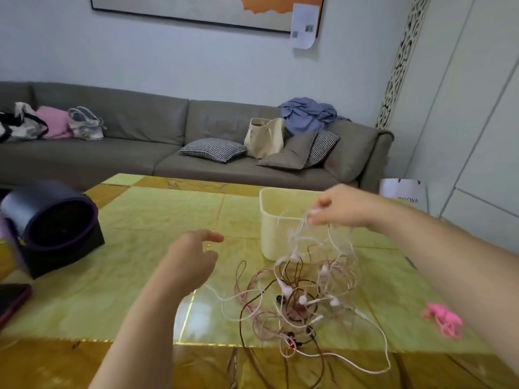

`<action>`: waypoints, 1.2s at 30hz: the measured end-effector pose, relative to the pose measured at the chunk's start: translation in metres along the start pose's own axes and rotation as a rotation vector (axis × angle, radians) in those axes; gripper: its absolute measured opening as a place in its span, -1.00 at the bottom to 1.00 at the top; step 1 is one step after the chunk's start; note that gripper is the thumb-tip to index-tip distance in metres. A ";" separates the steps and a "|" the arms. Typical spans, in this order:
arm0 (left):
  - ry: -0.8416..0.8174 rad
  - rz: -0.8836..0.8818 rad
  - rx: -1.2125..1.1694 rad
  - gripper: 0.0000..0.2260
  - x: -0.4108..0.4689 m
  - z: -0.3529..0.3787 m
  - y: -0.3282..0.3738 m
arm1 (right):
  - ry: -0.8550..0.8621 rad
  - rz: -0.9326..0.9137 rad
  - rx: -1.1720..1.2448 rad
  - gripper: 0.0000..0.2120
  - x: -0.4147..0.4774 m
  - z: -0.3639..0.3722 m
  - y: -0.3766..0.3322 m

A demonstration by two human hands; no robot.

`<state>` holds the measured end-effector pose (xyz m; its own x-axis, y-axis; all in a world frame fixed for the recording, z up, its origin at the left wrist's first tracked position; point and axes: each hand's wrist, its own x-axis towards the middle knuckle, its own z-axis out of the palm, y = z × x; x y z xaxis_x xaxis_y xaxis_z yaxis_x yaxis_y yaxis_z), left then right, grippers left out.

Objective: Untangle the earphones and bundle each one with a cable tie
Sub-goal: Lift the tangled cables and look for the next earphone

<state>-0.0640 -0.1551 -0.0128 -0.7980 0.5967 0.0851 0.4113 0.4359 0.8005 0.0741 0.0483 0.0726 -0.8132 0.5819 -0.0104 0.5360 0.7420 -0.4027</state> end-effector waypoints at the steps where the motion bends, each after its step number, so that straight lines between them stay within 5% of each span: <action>1: -0.037 0.042 0.011 -0.65 -0.003 0.000 0.005 | -0.138 -0.010 -0.078 -0.94 -0.003 0.003 -0.001; 3: -0.062 0.142 -0.008 -0.63 -0.008 0.004 0.014 | -0.243 -0.086 -0.131 -0.91 -0.008 0.008 -0.008; 10: -0.140 0.404 -0.246 -0.58 -0.017 0.040 0.039 | -0.055 -0.400 0.055 -0.79 -0.028 0.007 -0.037; 14: 0.071 0.340 -0.428 -0.85 -0.013 0.045 0.047 | 0.056 -0.425 0.009 -0.86 -0.035 -0.003 -0.034; 17: 0.210 0.302 -0.505 -0.82 -0.008 0.037 0.047 | 0.106 -0.366 0.005 -0.97 -0.030 -0.005 -0.016; 20: 0.228 0.154 -0.770 -0.80 -0.003 0.030 0.042 | 0.266 -0.262 0.032 -0.85 -0.020 -0.003 0.008; 23: 0.156 -0.061 -1.257 -0.81 0.006 0.019 0.037 | 0.428 -0.131 0.300 -0.83 -0.017 0.002 0.028; 29: -0.057 -0.169 -1.741 -0.80 0.007 0.023 0.038 | 0.410 0.070 1.040 -0.82 -0.012 0.031 0.025; 32: -0.038 -0.146 -1.724 -0.84 0.008 0.018 0.036 | 0.258 0.010 1.345 -0.84 -0.017 0.034 0.022; 36: -0.037 -0.039 -1.331 -0.81 0.010 0.019 0.031 | 0.236 -0.001 1.272 -0.82 -0.021 0.032 0.041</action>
<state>-0.0510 -0.1230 0.0019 -0.7783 0.6259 0.0500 -0.3693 -0.5208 0.7697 0.1066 0.0560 0.0270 -0.6842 0.7225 0.0992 -0.1615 -0.0175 -0.9867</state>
